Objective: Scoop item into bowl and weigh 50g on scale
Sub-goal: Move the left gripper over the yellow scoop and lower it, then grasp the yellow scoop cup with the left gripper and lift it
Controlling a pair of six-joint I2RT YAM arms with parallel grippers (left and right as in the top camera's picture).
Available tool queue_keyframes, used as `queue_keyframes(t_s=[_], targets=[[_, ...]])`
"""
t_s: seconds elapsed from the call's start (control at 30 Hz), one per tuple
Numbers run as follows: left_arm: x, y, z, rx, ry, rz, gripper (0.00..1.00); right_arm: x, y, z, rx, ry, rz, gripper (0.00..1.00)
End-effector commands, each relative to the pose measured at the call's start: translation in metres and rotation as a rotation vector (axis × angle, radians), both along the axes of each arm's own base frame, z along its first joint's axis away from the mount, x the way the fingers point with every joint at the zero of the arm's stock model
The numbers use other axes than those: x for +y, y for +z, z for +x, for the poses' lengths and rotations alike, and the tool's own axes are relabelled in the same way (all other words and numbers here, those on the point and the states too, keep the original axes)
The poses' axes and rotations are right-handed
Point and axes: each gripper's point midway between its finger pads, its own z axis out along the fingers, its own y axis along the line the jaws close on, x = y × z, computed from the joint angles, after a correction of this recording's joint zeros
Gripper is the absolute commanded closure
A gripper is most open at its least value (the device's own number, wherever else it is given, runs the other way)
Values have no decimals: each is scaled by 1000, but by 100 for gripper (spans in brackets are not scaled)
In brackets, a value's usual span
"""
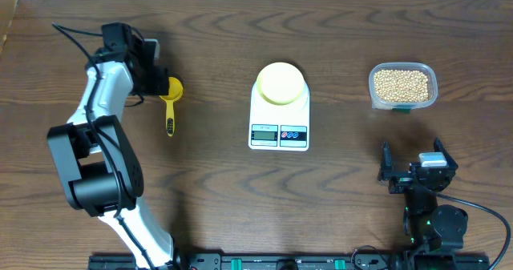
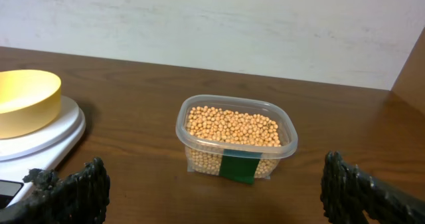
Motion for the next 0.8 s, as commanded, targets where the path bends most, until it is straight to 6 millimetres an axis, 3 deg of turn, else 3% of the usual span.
queue_keyframes(t_s=[0.0,0.33,0.6,0.77], targets=[[-3,-19,-6,20,-29,11,38,-1,-1,0,1,-5,-10,1],[-2,-26,1,-25,-28,23,38,-1,-1,0,1,-5,-10,1],[-1,-44,2,0,-16,14,38,-1,-1,0,1,-5,-10,1],[-1,-53,1,14,9,2,58,-1,-1,0,1,-5,-10,1]])
